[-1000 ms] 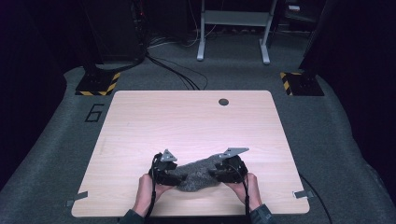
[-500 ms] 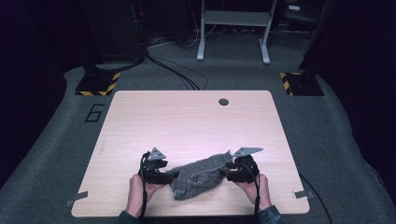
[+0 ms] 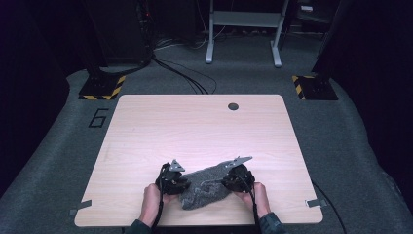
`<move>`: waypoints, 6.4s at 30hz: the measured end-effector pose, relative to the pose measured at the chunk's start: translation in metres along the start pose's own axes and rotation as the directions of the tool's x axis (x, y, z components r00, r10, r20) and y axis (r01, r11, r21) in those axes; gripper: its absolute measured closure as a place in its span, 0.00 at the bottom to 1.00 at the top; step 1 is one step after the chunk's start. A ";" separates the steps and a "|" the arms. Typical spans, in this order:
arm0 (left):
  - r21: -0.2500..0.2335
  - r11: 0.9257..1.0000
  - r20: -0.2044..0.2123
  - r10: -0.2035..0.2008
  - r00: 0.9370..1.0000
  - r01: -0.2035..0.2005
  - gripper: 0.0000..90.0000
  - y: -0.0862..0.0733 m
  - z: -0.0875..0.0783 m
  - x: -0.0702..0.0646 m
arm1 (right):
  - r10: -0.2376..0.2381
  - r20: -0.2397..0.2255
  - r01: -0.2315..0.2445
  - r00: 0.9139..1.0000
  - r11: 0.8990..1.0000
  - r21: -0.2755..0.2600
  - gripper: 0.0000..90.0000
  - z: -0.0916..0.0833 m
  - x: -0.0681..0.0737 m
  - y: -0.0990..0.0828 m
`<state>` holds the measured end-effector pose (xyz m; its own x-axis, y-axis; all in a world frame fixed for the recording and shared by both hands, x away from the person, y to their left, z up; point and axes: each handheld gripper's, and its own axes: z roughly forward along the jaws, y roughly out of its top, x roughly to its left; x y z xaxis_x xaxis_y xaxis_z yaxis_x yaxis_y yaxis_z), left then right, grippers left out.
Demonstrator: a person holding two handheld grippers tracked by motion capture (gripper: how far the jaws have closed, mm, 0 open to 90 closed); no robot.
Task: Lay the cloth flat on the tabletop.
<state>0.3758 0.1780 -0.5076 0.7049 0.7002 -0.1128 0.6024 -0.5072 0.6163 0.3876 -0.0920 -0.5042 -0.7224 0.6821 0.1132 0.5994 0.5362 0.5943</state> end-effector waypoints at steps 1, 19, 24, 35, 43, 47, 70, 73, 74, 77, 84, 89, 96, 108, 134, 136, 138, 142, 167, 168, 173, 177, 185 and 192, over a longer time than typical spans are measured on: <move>-0.002 1.000 -0.003 0.000 1.000 0.000 0.84 0.000 0.000 0.001 | 0.001 0.008 -0.001 1.000 1.000 -0.004 0.97 -0.001 0.000 -0.001; -0.012 0.999 -0.077 -0.037 0.996 0.037 0.64 0.006 -0.001 0.020 | 0.080 0.015 -0.078 0.997 0.990 -0.115 0.71 -0.047 -0.014 -0.018; -0.006 1.000 -0.086 -0.030 0.996 0.029 0.49 0.004 -0.001 0.013 | 0.034 -0.029 -0.038 0.999 0.989 -0.144 0.51 -0.044 0.012 0.004; -0.024 0.999 -0.102 -0.038 0.994 0.035 0.43 0.002 0.004 0.008 | -0.090 -0.082 0.088 0.993 0.996 -0.027 0.61 0.010 0.060 0.040; -0.040 0.999 -0.121 -0.012 0.993 0.008 0.39 0.000 0.006 0.008 | -0.102 -0.060 0.102 0.993 0.995 -0.001 0.91 0.021 0.062 0.028; -0.042 0.999 -0.122 -0.017 0.992 0.012 0.39 0.001 0.006 0.011 | -0.110 -0.047 0.108 0.993 0.993 -0.037 0.91 0.003 0.059 0.024; -0.038 0.998 -0.115 -0.057 0.992 0.053 0.29 0.004 0.000 0.024 | 0.002 -0.022 -0.004 1.000 0.995 -0.104 0.56 -0.083 0.030 -0.041; -0.063 0.996 -0.115 -0.077 0.990 0.070 0.27 0.005 -0.008 0.028 | 0.014 -0.003 -0.015 1.000 0.989 -0.149 0.53 -0.096 0.016 -0.031; -0.077 0.994 -0.122 -0.082 0.989 0.073 0.27 0.005 -0.010 0.028 | 0.021 0.007 -0.019 1.000 0.987 -0.163 0.51 -0.098 0.010 -0.027; -0.077 0.994 -0.129 -0.088 0.988 0.078 0.27 0.008 -0.015 0.032 | 0.054 0.043 -0.045 0.998 0.981 -0.188 0.46 -0.092 -0.014 -0.012; -0.072 0.991 -0.156 -0.122 0.980 0.111 0.19 0.008 -0.007 0.040 | 0.086 0.117 -0.071 0.989 0.990 -0.122 0.39 -0.033 -0.051 0.014; -0.073 0.986 -0.182 -0.158 0.971 0.147 0.21 0.008 -0.007 0.052 | 0.110 0.151 -0.100 0.982 0.992 -0.073 0.41 -0.004 -0.068 0.027; -0.046 0.985 -0.194 -0.173 0.965 0.168 0.31 0.008 -0.002 0.058 | 0.098 0.180 -0.098 0.979 0.995 -0.008 0.49 0.013 -0.074 0.030; -0.069 0.989 -0.220 -0.141 0.965 0.129 0.76 0.005 0.000 0.056 | 0.139 0.113 -0.133 0.984 0.990 -0.052 0.98 0.009 -0.074 0.021; -0.124 0.985 -0.134 -0.134 0.982 0.117 0.99 0.000 -0.012 0.053 | 0.188 0.107 -0.177 0.976 0.978 -0.110 1.00 -0.019 -0.060 0.001; -0.145 0.980 -0.121 -0.156 0.980 0.138 0.99 -0.001 -0.013 0.052 | 0.196 0.103 -0.184 0.975 0.976 -0.121 1.00 -0.024 -0.058 0.000; -0.152 0.978 -0.108 -0.158 0.981 0.141 0.99 -0.003 -0.015 0.051 | 0.189 0.103 -0.174 0.977 0.975 -0.135 1.00 -0.028 -0.058 -0.002; -0.156 0.977 -0.100 -0.159 0.982 0.142 0.99 -0.003 -0.019 0.049 | 0.193 0.101 -0.178 0.976 0.974 -0.138 1.00 -0.032 -0.056 -0.004; -0.370 0.906 -0.342 0.074 0.937 -0.206 0.99 0.095 -0.118 0.048 | -0.011 0.278 0.130 0.960 0.901 -0.414 0.99 -0.124 -0.062 0.105; -0.350 0.917 -0.302 0.085 0.949 -0.193 0.98 0.073 -0.101 0.038 | -0.004 0.235 0.096 0.972 0.920 -0.380 0.99 -0.103 -0.053 0.073; -0.263 0.957 -0.179 0.076 0.981 -0.122 0.97 0.012 -0.052 0.015 | 0.016 0.174 0.033 0.985 0.962 -0.271 0.98 -0.059 -0.039 0.008; -0.226 0.972 -0.072 0.042 0.997 -0.057 0.84 -0.021 -0.037 0.004 | 0.055 0.105 -0.031 0.993 0.976 -0.217 0.87 -0.045 -0.030 -0.036; -0.303 0.952 -0.052 0.015 0.999 -0.030 0.40 -0.016 -0.078 0.003 | 0.087 0.062 -0.065 0.994 0.954 -0.293 0.67 -0.084 -0.036 -0.045; -0.287 0.958 -0.066 0.001 0.998 -0.020 0.26 0.013 -0.067 0.024 | 0.086 0.069 -0.063 0.994 0.955 -0.290 0.42 -0.076 -0.046 -0.013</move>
<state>0.3755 0.2222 -0.4501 0.6793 0.7314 -0.0602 0.4555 -0.3559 0.8160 0.3870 -0.1681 -0.4567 -0.6425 0.7585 0.1090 0.5177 0.3249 0.7914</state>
